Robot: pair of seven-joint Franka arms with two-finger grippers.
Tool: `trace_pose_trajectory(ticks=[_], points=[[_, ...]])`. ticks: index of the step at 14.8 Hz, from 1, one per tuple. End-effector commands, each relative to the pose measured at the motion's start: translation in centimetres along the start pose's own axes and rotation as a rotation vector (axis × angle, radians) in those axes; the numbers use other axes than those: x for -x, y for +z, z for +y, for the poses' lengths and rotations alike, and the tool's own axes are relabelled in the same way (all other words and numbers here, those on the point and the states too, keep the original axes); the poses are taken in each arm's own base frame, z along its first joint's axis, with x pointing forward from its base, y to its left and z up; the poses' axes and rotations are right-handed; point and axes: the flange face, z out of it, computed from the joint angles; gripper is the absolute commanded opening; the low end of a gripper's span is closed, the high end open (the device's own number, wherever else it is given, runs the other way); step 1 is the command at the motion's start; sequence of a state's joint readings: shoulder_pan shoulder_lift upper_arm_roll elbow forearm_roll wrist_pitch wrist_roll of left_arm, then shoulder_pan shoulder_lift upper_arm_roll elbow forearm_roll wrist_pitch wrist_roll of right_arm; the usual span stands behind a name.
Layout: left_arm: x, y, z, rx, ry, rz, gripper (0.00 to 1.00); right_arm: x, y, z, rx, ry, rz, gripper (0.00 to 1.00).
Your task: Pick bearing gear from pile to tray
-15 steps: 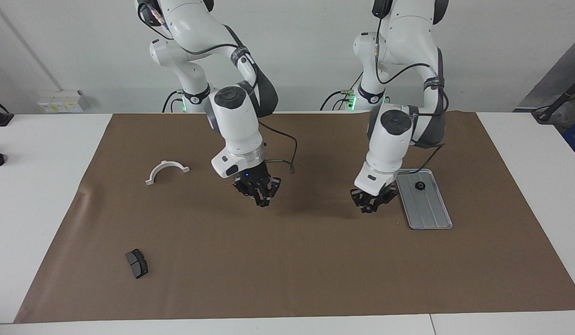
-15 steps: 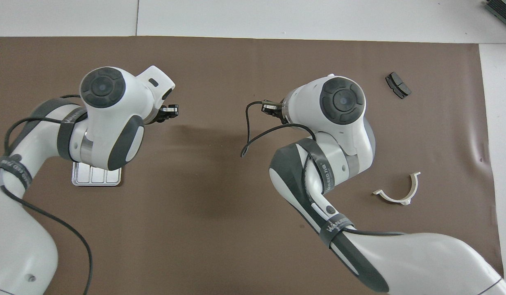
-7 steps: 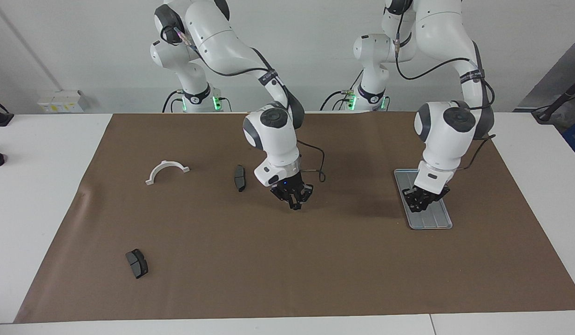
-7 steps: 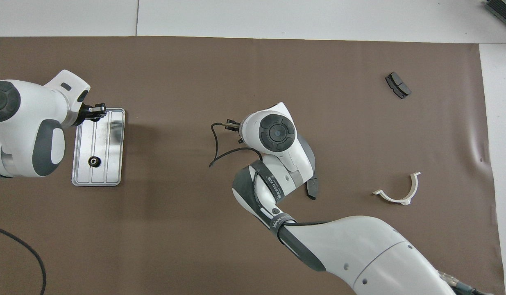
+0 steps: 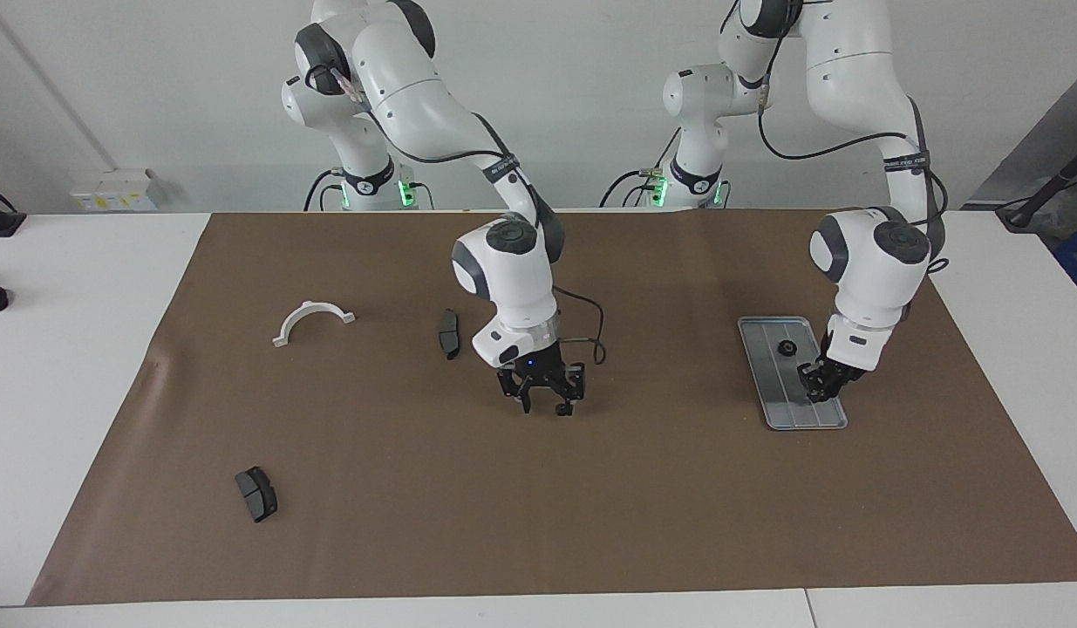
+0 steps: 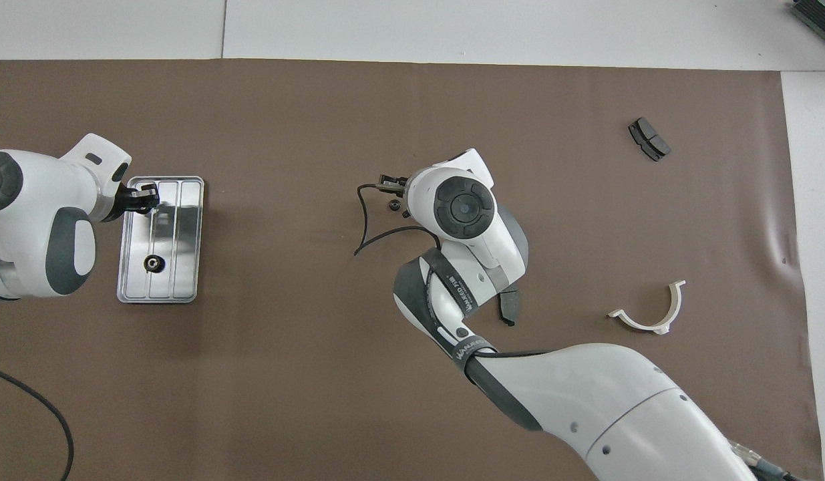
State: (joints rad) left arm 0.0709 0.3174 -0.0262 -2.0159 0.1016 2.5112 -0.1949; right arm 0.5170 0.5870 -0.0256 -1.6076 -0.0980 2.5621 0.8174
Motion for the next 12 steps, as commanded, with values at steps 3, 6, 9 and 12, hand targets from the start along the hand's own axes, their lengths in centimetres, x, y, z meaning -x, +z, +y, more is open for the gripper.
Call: trace_pose_trajectory(ticks=[3,6,9,12], points=[[1.8,1.1,0.4,0.011,0.021,0.021,0.14,-8.1,-8.2,10.0,0.134,-0.049,-0.031,1.0],[1.4,0.6,0.8,0.013,0.026,0.027,0.72,-10.4,-10.8,16.2,0.205,-0.063,-0.122,1.0],[0.4,-2.6,0.9,0.013,0.029,0.06,1.0,-12.1,-13.6,22.8,0.239,-0.076,-0.172,1.0],[-0.5,-6.7,3.5,0.009,0.068,0.056,1.0,-13.3,-16.0,26.9,0.213,-0.063,-0.205,1.0]])
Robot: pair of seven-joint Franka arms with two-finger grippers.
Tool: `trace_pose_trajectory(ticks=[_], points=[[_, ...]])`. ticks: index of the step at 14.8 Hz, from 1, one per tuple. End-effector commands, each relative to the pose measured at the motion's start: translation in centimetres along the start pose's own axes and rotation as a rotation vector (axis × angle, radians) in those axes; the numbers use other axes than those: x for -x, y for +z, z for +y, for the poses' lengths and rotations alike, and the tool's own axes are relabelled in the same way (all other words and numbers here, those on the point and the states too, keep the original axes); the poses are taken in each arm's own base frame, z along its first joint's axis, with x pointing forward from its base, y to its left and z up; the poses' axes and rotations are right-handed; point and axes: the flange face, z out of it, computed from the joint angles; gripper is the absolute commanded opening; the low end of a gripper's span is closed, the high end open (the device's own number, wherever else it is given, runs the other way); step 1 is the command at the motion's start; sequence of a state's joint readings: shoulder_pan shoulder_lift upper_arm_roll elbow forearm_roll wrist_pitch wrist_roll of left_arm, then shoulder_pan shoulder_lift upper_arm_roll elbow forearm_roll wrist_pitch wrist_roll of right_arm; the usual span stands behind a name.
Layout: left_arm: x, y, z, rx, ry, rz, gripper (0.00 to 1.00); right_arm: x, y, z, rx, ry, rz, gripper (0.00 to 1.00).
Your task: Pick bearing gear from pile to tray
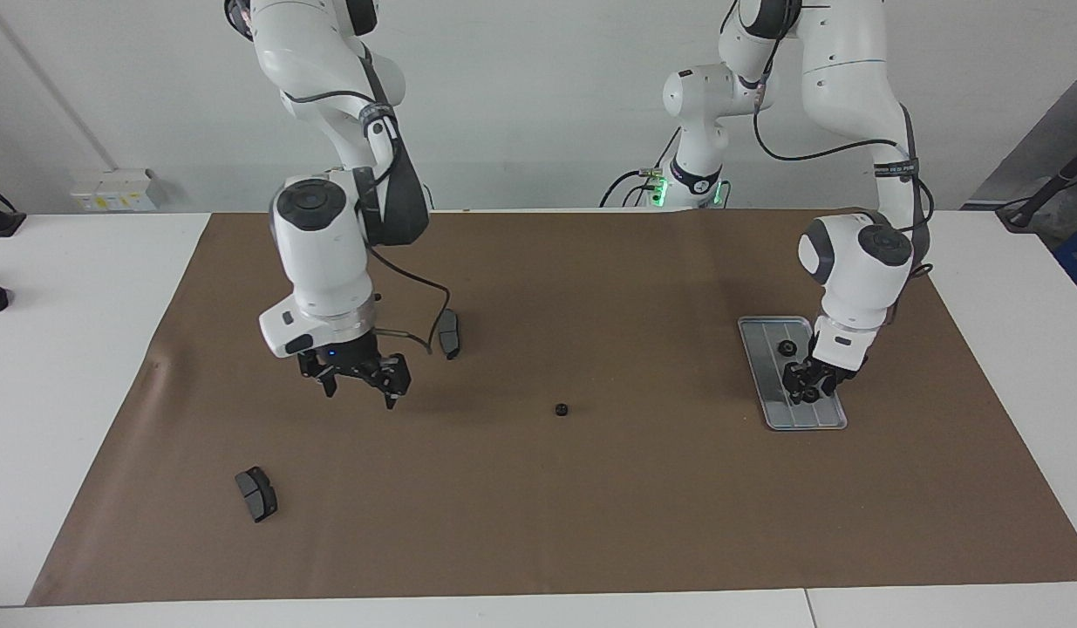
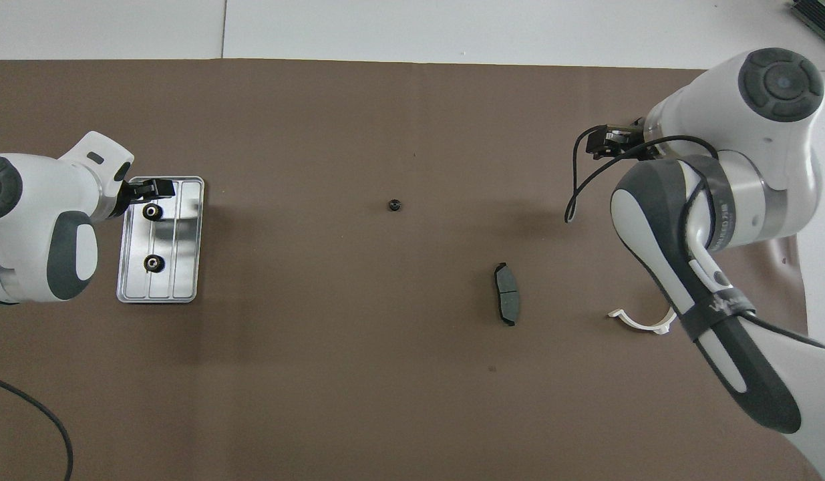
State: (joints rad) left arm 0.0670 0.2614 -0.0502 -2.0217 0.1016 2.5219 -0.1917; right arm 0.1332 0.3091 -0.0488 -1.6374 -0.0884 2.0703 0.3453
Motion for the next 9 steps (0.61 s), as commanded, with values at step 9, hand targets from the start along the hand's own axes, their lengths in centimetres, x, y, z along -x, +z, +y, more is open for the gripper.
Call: trace_pose_trajectory(ticks=[9], points=[[2.9,-5.6,21.1,0.072,0.293,0.013,1.0,4.5,-11.9,11.2,-0.042,-0.062,-0.084,1.0]])
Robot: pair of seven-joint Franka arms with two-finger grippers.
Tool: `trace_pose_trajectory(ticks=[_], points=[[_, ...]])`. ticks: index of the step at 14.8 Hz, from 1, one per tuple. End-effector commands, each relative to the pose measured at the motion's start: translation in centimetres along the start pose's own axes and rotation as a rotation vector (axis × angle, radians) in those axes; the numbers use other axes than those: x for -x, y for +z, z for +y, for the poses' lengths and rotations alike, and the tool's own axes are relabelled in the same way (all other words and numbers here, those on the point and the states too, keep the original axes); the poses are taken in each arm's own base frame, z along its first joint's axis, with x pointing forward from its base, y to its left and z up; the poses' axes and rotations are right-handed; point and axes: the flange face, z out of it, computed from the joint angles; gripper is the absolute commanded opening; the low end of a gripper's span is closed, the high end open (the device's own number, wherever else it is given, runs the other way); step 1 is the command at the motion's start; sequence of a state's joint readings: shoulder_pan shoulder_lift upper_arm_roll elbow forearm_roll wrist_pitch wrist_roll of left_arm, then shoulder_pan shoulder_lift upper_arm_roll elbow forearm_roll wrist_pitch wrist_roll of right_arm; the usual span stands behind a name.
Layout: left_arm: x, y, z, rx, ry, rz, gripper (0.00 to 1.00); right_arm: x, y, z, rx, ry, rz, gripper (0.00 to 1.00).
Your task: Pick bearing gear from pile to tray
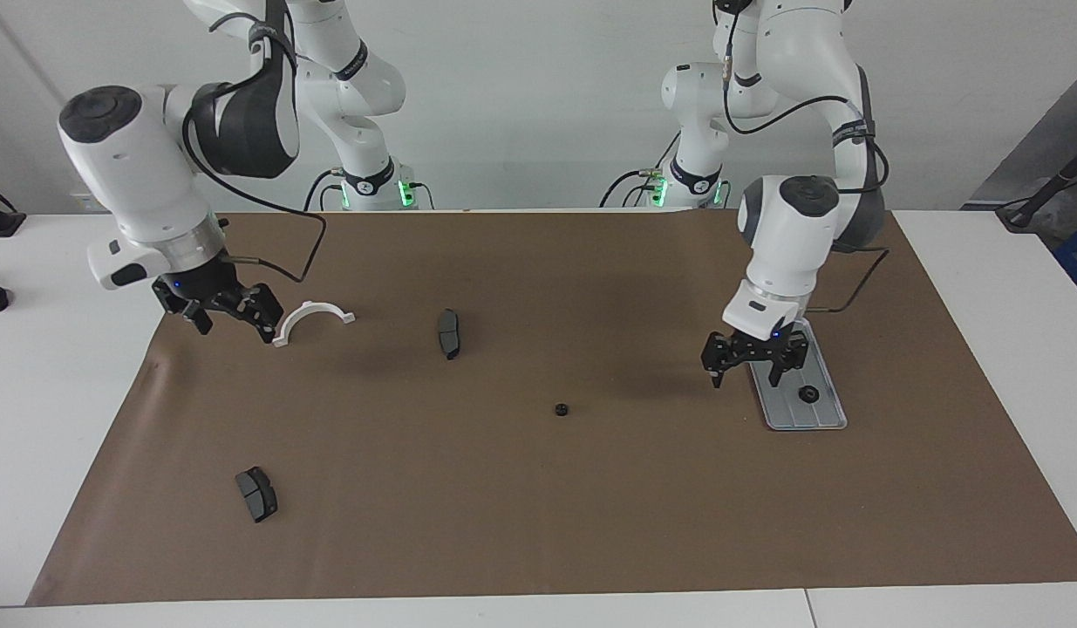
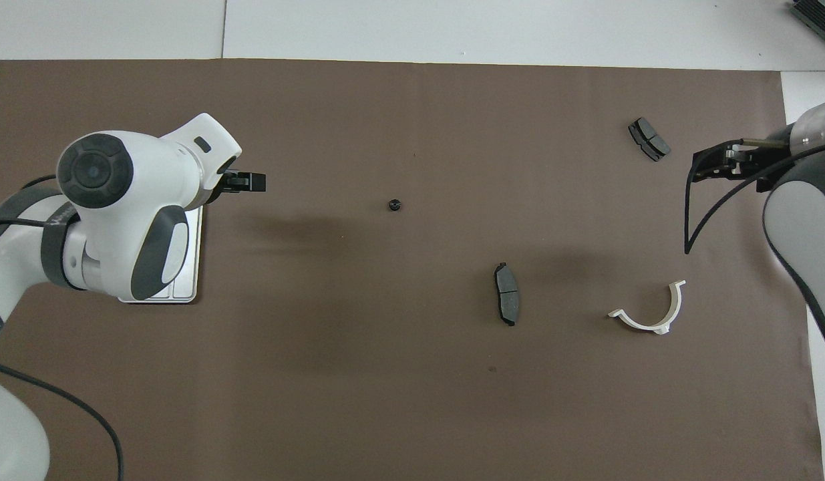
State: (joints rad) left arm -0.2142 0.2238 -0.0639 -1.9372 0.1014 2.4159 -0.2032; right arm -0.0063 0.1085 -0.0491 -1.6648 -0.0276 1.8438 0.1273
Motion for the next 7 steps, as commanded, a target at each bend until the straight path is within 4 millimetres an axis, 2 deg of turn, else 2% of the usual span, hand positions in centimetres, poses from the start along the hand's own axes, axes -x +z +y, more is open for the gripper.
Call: trace_pose_trajectory(ticks=[1,3,4,5,6,7], points=[[-1.0,0.7,5.4,0.012,0.007,-0.004,1.0,3.1,-4.1,0.9,-0.004,-0.034,-0.015,1.0],[-1.7,1.9,10.5,0.033,-0.003,-0.001,1.0,4.1,-6.7,1.9,-0.003,-0.08,-0.032,1.0],[-1.7,2.3,12.1,0.038,-0.003,-0.002,1.0,4.4,-7.3,1.3,0.0,-0.089,-0.046,1.0],[-1.5,2.2,13.6,0.045,0.005,0.001,1.0,4.9,-7.2,1.6,0.007,-0.086,-0.078,1.0],[-1.1,3.5,15.7,0.048,0.001,-0.016,1.0,5.3,-7.1,2.1,-0.002,-0.078,-0.079,1.0],[-1.5,3.3,17.3,0.051,-0.013,-0.008,1.0,5.1,-7.0,2.3,-0.004,-0.074,-0.069,1.0]])
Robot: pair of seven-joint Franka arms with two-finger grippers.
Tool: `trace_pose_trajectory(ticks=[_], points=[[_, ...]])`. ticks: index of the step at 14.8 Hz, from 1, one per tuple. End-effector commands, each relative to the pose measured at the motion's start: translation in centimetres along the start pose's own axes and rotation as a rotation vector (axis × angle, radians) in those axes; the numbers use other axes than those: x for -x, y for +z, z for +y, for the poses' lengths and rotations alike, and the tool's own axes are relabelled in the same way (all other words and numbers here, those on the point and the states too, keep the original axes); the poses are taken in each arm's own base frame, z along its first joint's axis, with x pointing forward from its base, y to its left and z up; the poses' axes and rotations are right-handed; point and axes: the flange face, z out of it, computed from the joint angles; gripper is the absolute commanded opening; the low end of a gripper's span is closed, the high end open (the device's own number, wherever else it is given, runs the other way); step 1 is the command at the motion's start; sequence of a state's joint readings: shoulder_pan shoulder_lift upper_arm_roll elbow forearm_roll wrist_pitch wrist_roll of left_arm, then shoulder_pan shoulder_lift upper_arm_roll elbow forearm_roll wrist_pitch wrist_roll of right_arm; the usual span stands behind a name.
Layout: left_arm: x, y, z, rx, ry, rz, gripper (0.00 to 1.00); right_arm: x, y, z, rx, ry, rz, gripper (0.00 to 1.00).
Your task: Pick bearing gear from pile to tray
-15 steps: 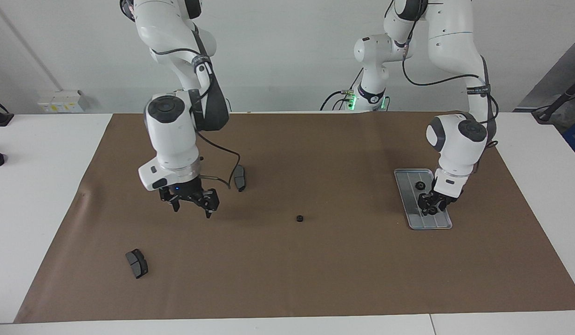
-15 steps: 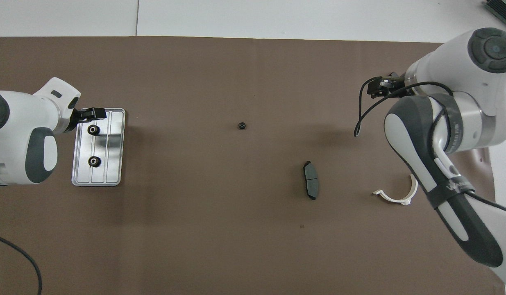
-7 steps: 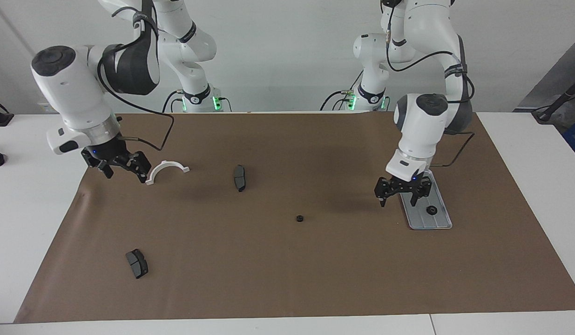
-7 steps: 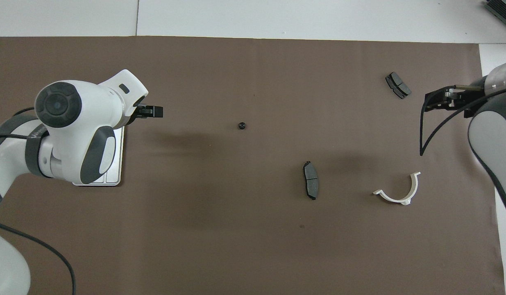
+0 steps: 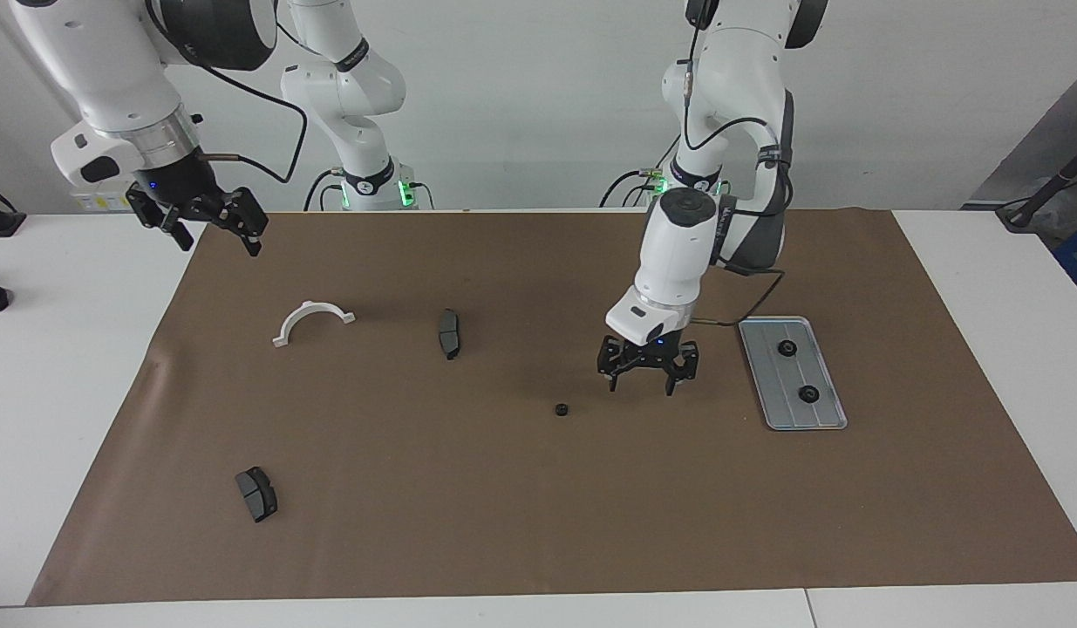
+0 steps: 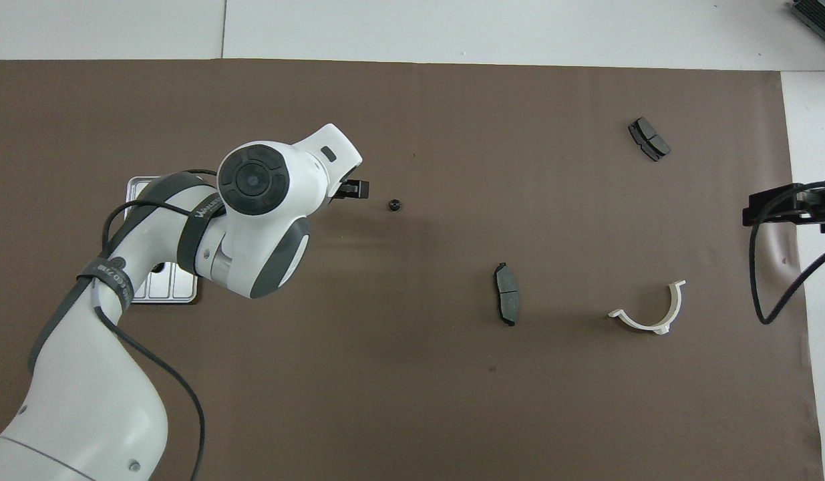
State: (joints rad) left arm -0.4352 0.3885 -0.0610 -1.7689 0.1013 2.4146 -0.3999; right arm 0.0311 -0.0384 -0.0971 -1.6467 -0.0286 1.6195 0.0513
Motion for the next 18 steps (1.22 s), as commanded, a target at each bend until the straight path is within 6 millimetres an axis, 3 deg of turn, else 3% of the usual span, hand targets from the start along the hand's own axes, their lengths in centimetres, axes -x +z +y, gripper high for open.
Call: trace_pose_trajectory(ticks=[1,2,3,8,9,10,12,15,18], points=[[-1.3,1.4,3.7,-0.013,-0.02,-0.011,1.0,-0.1,0.4,0.3,0.002,-0.018,-0.002,1.0],[-0.9,3.1,5.4,-0.01,-0.025,-0.023,0.99,0.0,0.3,0.0,0.0,-0.027,-0.004,1.0],[-1.6,2.5,6.1,-0.004,-0.049,0.002,0.98,0.2,0.4,-0.1,0.005,-0.029,-0.008,1.0],[-1.3,3.5,6.9,0.008,-0.037,0.014,0.98,1.3,1.0,-0.4,0.008,-0.035,-0.014,1.0],[-0.9,4.2,7.2,0.005,-0.034,0.002,0.98,1.3,1.0,-0.4,0.009,-0.036,-0.014,1.0],[0.5,6.5,8.9,0.0,-0.019,-0.031,0.98,1.2,0.9,-0.4,0.011,-0.035,-0.012,1.0],[1.0,7.2,9.5,-0.006,-0.035,-0.039,0.97,1.2,0.8,-0.4,0.012,-0.032,-0.012,1.0],[1.4,7.4,9.6,-0.007,-0.033,-0.043,0.86,1.1,0.8,-0.4,0.016,-0.041,-0.009,1.0],[1.2,7.3,9.4,-0.007,-0.037,-0.04,0.66,1.2,-1.3,-1.4,0.006,-0.049,-0.041,1.0]])
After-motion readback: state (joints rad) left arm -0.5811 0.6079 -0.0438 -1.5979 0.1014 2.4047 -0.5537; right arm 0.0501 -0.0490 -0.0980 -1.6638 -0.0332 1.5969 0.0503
